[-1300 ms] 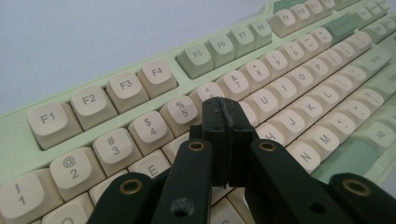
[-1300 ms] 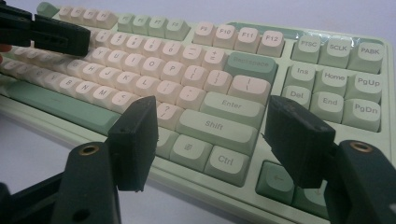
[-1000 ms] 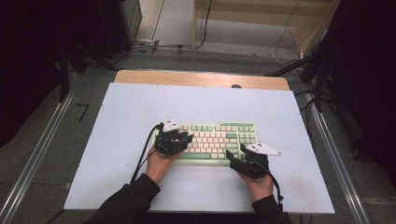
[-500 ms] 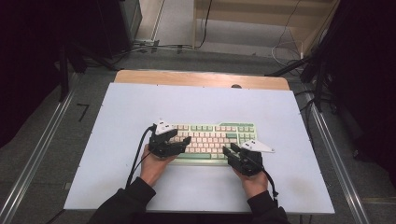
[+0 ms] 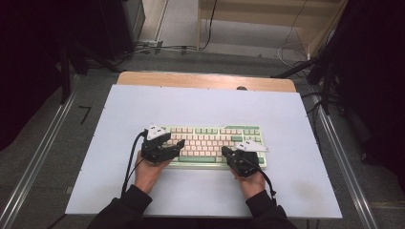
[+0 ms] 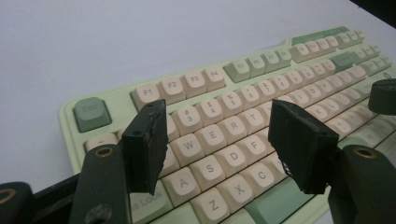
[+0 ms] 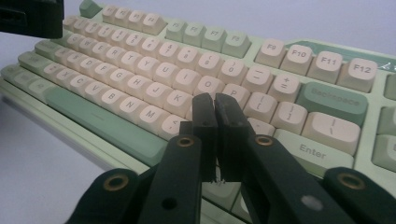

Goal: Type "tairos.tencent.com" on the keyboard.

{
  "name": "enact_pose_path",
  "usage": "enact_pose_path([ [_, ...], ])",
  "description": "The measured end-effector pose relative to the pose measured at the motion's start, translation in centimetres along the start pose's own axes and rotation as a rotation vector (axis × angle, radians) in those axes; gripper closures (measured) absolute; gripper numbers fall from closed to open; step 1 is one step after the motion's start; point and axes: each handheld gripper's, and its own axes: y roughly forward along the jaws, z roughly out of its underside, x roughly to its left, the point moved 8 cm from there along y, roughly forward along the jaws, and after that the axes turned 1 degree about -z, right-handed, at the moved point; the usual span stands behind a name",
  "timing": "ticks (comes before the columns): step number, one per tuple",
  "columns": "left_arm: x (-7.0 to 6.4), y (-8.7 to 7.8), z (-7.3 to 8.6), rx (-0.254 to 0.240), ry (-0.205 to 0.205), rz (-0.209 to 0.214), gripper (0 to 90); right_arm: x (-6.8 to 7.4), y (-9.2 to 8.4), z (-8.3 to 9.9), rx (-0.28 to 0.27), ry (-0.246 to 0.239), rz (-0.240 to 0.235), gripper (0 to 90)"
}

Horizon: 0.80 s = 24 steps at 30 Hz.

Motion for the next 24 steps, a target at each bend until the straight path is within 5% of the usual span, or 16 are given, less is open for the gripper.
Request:
enact_pose_path([
  [24,0.6,-0.6,0.3,0.0,-0.016,-0.02,38.2,0.5,1.3,0.3,0.049,-0.021,-0.012,86.7],
])
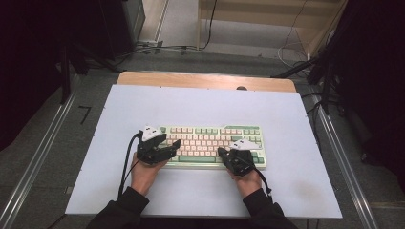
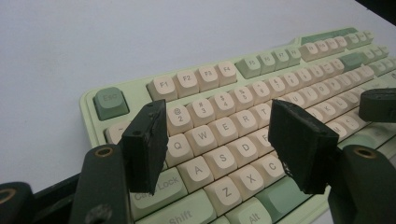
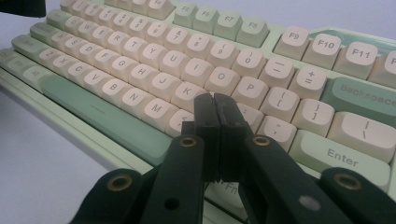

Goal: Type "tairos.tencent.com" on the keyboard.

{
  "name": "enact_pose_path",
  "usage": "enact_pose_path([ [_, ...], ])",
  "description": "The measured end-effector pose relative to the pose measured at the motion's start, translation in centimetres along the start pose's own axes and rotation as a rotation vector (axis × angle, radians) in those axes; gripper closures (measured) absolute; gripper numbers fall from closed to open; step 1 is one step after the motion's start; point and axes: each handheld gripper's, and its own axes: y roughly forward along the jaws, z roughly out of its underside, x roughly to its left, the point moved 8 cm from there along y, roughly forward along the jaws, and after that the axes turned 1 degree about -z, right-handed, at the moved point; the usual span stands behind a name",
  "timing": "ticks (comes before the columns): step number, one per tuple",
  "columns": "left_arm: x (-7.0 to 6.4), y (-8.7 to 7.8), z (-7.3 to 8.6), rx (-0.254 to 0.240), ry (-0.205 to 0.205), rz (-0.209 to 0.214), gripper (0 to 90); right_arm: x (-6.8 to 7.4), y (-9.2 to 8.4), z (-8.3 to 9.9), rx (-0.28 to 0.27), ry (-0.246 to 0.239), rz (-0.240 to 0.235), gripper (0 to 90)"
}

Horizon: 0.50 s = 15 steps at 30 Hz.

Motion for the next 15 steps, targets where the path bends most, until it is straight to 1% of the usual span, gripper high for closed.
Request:
enact_pose_path([
  [8,0.04,-0.01,0.0,0.001,-0.001,-0.002,38.2,0.04,0.05,0.07,0.002,-0.003,0.0,87.0],
  [11,0.04,-0.01,0.01,0.001,-0.002,-0.002,38.2,0.0,0.23,0.24,0.012,-0.006,0.002,86.8],
  [12,0.04,-0.02,0.0,0.0,-0.001,-0.002,38.2,-0.01,0.28,0.25,0.006,-0.006,0.001,86.8],
  [15,0.02,0.0,0.02,0.001,0.0,-0.001,38.2,-0.02,0.26,0.21,0.009,0.001,-0.006,86.8],
])
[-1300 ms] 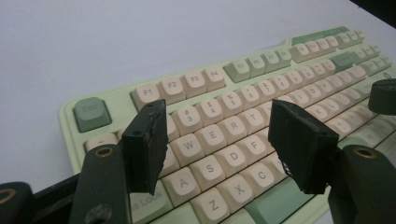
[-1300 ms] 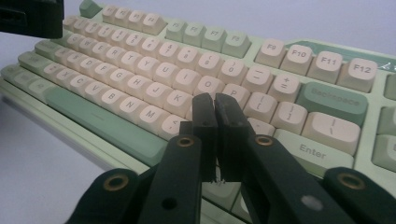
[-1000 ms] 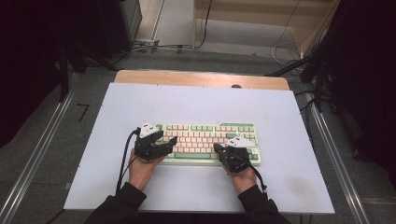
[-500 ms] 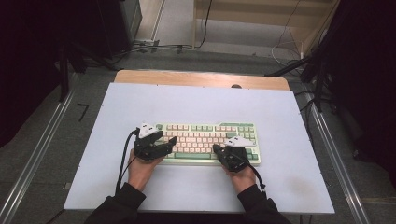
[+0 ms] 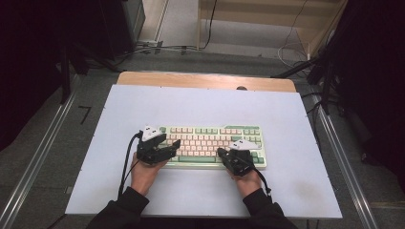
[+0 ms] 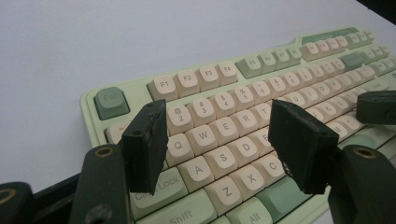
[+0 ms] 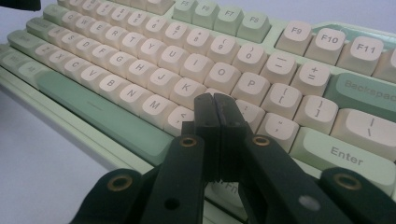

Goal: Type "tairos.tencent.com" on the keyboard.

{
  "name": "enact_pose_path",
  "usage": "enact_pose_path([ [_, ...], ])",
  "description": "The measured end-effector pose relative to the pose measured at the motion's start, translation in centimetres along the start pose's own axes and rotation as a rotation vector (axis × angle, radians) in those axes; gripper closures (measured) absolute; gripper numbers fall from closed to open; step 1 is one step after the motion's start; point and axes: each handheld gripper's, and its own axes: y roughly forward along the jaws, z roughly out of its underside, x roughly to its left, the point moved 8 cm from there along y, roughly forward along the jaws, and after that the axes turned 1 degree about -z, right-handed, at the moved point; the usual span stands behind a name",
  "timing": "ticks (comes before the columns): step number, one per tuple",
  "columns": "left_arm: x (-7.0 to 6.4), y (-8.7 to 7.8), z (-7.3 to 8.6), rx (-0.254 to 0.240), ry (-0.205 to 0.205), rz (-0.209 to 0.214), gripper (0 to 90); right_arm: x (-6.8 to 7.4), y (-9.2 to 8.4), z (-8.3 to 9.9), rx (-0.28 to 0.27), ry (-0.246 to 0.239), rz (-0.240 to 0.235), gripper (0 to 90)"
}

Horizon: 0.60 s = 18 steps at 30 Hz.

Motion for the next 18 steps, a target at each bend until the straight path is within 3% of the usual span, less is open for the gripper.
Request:
enact_pose_path([
  [4,0.0,0.0,0.0,0.0,0.0,0.0,38.2,0.0,-0.4,-0.3,-0.017,0.013,-0.008,85.2],
  [8,0.0,0.0,0.0,-0.001,-0.001,-0.002,38.2,-0.1,-0.7,-0.7,-0.042,0.025,-0.011,77.6],
  [18,-0.1,-0.1,0.2,0.005,0.001,0.005,38.2,-0.1,-0.9,-1.3,-0.068,0.021,-0.015,37.9],
])
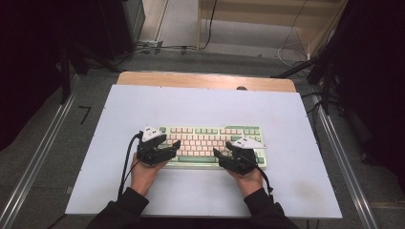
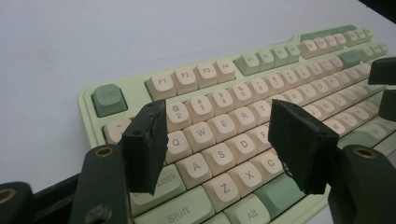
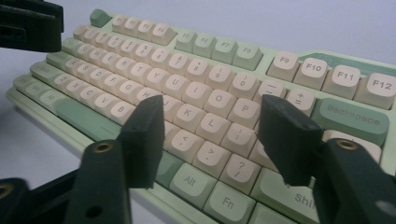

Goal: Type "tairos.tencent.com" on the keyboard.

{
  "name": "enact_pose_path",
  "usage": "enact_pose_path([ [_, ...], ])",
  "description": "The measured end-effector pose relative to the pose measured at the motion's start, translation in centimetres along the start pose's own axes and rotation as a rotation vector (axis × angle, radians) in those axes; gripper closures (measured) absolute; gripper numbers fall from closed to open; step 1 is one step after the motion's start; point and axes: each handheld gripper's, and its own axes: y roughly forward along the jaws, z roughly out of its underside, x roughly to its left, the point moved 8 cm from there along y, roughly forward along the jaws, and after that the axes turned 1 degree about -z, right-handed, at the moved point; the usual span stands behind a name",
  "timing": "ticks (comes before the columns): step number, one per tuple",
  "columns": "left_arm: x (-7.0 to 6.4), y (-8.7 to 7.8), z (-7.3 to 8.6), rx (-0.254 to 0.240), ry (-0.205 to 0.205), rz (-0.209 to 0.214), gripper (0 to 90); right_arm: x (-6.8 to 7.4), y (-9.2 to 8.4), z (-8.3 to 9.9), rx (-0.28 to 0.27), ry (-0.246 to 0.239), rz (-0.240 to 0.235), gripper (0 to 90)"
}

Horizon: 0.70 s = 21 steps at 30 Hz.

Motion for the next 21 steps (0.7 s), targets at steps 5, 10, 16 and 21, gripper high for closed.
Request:
enact_pose_path([
  [5,-0.3,-0.1,0.1,0.007,0.005,0.024,43.6,-0.1,0.2,0.0,0.005,0.008,0.009,28.9],
  [10,-0.8,-0.3,0.5,0.024,0.017,0.075,62.5,0.0,0.3,-0.3,0.0,0.007,0.013,27.6],
  [16,-1.7,-0.4,1.2,0.052,0.047,0.138,89.1,0.2,0.7,-0.6,0.001,0.003,0.012,27.7],
  [21,-2.3,-0.3,1.6,0.059,0.05,0.156,90.0,0.4,1.0,-0.9,-0.002,0.001,0.008,27.9],
])
